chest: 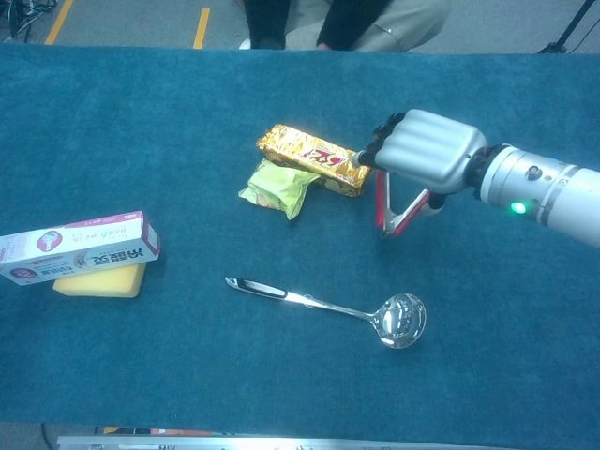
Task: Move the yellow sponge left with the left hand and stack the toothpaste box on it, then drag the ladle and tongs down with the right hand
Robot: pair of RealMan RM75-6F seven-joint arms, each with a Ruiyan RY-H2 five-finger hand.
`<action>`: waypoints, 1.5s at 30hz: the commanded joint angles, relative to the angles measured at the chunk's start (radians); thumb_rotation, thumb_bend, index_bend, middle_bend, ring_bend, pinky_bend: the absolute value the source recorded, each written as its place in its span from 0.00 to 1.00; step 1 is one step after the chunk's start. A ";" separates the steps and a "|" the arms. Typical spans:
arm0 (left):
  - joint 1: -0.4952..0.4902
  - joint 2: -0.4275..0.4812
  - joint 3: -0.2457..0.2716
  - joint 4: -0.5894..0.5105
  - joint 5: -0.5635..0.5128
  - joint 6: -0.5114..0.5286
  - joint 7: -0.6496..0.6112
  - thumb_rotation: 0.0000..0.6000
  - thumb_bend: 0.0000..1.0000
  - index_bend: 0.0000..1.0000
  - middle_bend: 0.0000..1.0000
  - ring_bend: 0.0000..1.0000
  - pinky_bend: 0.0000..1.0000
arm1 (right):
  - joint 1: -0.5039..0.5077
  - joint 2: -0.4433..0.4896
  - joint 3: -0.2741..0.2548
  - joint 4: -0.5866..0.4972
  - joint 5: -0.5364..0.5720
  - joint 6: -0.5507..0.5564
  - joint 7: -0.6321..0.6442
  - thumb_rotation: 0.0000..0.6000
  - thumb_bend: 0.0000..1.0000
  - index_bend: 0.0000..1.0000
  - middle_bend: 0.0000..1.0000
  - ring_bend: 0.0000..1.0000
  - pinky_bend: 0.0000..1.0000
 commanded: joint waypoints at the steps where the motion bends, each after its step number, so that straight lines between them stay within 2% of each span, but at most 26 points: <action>1: 0.003 0.002 0.001 -0.003 0.000 0.003 0.001 1.00 0.34 0.11 0.07 0.05 0.19 | -0.007 0.028 -0.005 -0.058 -0.055 -0.003 0.031 1.00 0.00 0.20 0.46 0.21 0.23; 11: 0.003 0.005 0.005 -0.010 0.003 0.000 0.009 1.00 0.34 0.11 0.07 0.05 0.19 | -0.013 -0.008 -0.011 -0.150 -0.131 -0.039 0.020 1.00 0.00 0.20 0.46 0.21 0.23; 24: 0.011 0.011 0.011 -0.001 0.007 0.008 -0.006 1.00 0.34 0.11 0.07 0.05 0.19 | 0.024 -0.101 0.018 -0.214 -0.059 -0.119 -0.058 1.00 0.00 0.20 0.46 0.21 0.23; 29: 0.012 0.011 0.012 0.002 0.010 0.007 -0.008 1.00 0.34 0.11 0.07 0.05 0.19 | 0.039 -0.121 0.011 -0.221 -0.030 -0.136 -0.101 1.00 0.00 0.20 0.46 0.21 0.23; 32: 0.012 0.010 0.012 0.004 0.009 0.008 -0.010 1.00 0.34 0.11 0.07 0.05 0.19 | 0.045 -0.127 0.002 -0.223 -0.018 -0.143 -0.123 1.00 0.00 0.17 0.42 0.21 0.23; 38: 0.012 0.008 0.011 0.008 0.008 0.006 -0.012 1.00 0.34 0.11 0.07 0.05 0.19 | 0.043 -0.121 0.001 -0.231 -0.027 -0.128 -0.110 1.00 0.00 0.01 0.26 0.18 0.23; 45: 0.005 0.005 0.009 0.009 0.009 -0.002 -0.010 1.00 0.34 0.11 0.07 0.05 0.19 | 0.039 -0.103 0.004 -0.230 -0.044 -0.122 -0.068 1.00 0.00 0.00 0.21 0.16 0.23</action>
